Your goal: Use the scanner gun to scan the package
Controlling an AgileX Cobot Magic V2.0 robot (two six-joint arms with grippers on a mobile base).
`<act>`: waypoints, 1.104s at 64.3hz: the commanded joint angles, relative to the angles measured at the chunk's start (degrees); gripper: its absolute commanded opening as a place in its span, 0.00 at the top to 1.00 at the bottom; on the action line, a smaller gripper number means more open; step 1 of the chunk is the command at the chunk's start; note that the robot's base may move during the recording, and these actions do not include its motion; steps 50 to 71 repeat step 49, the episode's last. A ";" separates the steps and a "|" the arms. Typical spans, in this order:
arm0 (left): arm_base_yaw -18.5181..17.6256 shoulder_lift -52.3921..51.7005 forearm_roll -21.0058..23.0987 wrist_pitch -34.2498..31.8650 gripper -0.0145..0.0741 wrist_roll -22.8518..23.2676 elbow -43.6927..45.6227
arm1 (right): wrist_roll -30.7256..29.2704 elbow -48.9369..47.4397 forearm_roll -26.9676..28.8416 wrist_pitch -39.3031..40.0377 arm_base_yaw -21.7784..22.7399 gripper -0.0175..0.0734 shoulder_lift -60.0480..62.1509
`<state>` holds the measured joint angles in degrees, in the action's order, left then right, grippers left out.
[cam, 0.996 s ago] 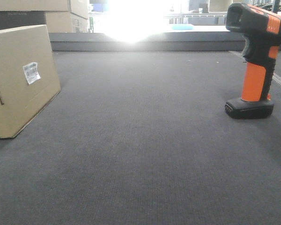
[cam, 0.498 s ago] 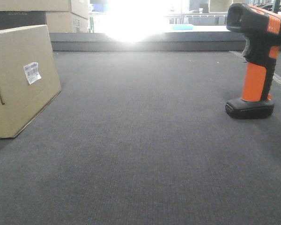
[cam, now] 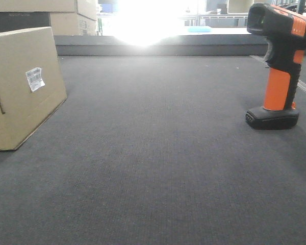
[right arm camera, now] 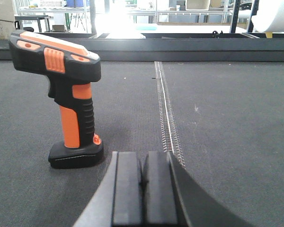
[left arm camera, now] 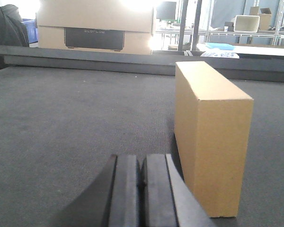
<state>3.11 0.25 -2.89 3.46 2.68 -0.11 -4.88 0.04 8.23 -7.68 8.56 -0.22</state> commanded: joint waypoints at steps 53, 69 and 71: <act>0.17 -0.25 0.14 -1.34 0.96 -0.11 0.11 | 0.07 -0.04 -0.46 1.65 0.35 0.98 0.22; 0.17 -0.25 0.14 -1.34 0.96 -0.11 0.11 | 0.07 -0.04 -0.46 1.65 0.35 0.98 0.22; 0.17 -0.25 0.14 -1.34 0.96 -0.11 0.11 | 0.07 -0.04 -0.46 1.65 0.35 0.98 0.22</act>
